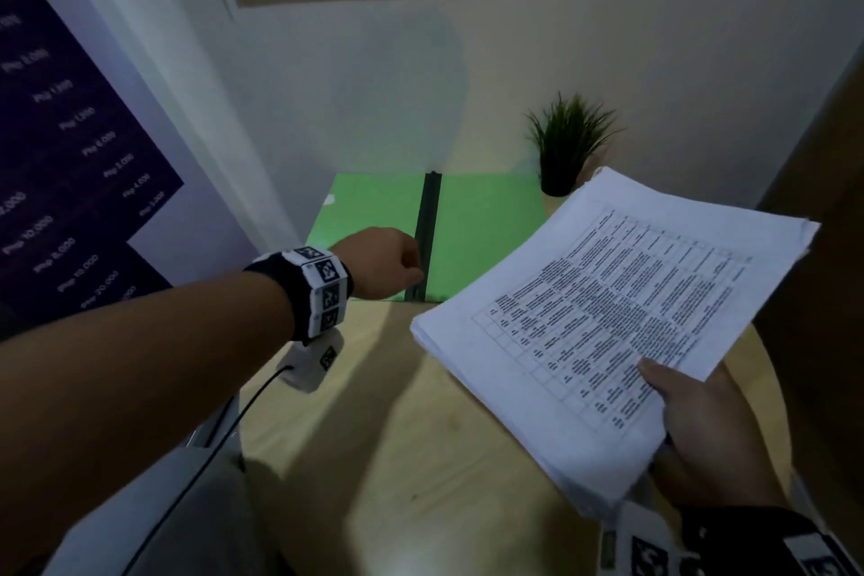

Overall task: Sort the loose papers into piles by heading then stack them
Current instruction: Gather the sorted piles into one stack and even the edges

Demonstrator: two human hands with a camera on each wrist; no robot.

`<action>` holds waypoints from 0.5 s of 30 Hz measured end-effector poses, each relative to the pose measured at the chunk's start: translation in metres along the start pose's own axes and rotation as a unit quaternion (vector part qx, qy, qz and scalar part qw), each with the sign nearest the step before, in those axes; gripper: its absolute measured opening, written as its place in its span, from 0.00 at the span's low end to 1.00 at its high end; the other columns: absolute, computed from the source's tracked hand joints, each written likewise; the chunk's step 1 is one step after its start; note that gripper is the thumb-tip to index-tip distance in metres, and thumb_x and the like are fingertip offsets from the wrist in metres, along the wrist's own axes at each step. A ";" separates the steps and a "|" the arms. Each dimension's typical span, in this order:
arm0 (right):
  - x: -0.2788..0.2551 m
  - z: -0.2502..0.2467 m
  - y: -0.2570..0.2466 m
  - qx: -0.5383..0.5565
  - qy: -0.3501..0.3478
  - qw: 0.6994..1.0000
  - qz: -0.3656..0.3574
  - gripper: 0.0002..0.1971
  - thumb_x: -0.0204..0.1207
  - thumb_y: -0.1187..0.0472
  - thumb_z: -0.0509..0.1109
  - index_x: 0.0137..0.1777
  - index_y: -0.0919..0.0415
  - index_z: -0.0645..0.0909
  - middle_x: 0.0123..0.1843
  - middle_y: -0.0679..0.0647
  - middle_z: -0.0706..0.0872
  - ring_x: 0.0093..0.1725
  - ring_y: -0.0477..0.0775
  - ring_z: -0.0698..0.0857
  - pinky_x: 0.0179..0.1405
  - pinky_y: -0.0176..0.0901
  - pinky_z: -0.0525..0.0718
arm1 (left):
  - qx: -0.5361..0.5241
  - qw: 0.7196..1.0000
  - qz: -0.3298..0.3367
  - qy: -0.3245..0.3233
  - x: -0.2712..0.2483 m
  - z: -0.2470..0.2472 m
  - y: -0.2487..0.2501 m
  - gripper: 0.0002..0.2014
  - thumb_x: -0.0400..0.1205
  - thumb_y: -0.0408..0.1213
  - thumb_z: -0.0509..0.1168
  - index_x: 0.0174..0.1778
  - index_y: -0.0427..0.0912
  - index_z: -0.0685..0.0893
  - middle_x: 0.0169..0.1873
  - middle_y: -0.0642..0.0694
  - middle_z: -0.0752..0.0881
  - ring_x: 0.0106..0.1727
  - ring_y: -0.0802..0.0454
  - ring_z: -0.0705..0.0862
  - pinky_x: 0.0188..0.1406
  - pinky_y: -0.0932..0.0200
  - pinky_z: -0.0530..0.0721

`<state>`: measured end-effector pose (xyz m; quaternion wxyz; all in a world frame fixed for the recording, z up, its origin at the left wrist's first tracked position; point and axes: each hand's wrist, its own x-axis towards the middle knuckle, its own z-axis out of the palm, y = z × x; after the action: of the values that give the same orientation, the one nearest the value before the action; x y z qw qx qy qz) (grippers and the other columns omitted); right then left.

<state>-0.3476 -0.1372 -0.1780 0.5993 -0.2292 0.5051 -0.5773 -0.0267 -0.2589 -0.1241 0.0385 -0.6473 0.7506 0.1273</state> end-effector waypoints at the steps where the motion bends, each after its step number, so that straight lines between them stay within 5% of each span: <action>1: 0.002 -0.002 0.003 0.002 0.004 1.000 0.000 0.22 0.87 0.74 0.62 0.73 0.52 0.81 0.61 0.55 0.93 0.51 0.61 0.94 0.42 0.53 0.94 | 0.005 1.000 -0.002 0.001 0.010 -0.002 -0.001 0.11 0.86 0.47 0.64 0.55 0.47 0.88 0.52 0.48 0.90 0.51 0.46 0.85 0.57 0.49 0.86; 7: 0.021 -0.002 0.026 -0.047 0.030 0.998 -0.029 0.27 0.86 0.77 0.62 0.81 0.55 0.75 0.73 0.57 0.85 0.70 0.68 0.84 0.73 0.72 0.78 | 0.017 0.999 -0.039 -0.001 0.086 0.001 0.000 0.16 0.86 0.42 0.64 0.67 0.41 0.85 0.64 0.40 0.87 0.61 0.39 0.86 0.60 0.49 0.84; 11: 0.036 -0.002 0.024 -0.092 0.029 0.993 -0.064 0.31 0.82 0.82 0.63 0.82 0.60 0.72 0.72 0.59 0.82 0.70 0.67 0.81 0.73 0.68 0.76 | -0.008 0.997 -0.053 -0.048 0.119 0.045 -0.005 0.29 0.86 0.39 0.65 0.85 0.47 0.69 0.80 0.38 0.75 0.73 0.38 0.80 0.68 0.48 0.80; 15: 0.040 -0.007 0.024 -0.097 0.033 0.993 -0.057 0.32 0.80 0.82 0.65 0.81 0.57 0.74 0.72 0.58 0.85 0.68 0.65 0.84 0.66 0.63 0.87 | 0.012 0.990 -0.041 -0.133 0.117 0.090 -0.013 0.21 0.89 0.41 0.61 0.78 0.43 0.75 0.77 0.35 0.73 0.74 0.34 0.78 0.65 0.51 0.78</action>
<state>-0.3500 -0.1663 -0.2144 0.5231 -0.2954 0.5641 -0.5664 -0.0417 -0.3515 -0.2388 0.1507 -0.6543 0.7132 0.2015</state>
